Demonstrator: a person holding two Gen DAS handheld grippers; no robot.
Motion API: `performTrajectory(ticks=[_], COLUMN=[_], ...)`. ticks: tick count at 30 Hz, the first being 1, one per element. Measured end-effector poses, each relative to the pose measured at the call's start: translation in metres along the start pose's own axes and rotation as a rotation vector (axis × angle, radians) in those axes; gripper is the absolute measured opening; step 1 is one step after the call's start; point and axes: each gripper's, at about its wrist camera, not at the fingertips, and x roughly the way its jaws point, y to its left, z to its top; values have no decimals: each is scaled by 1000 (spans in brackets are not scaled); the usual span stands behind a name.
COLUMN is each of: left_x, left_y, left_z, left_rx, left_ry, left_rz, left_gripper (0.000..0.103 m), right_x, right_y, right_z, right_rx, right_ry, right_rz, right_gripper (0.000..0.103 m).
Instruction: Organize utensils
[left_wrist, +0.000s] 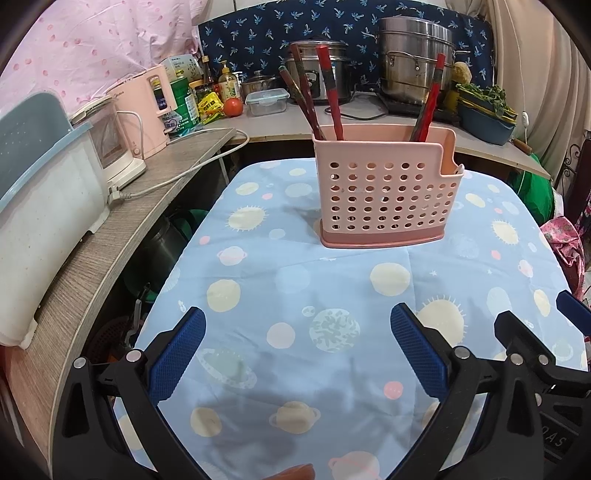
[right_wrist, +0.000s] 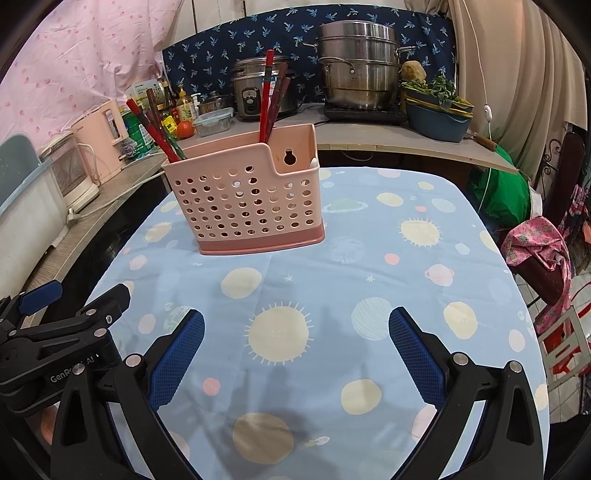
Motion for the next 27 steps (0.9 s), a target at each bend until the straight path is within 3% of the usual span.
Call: performTrajectory(ticks=[27], left_x=[-3], left_y=[1], left_z=[1], left_rx=[-4], left_ry=[-14], left_rz=[12], left_gripper=[96], right_x=[4], right_y=[-2], right_z=[0], right_rx=[2], right_ry=[3], right_rz=[-6], right_gripper=[97])
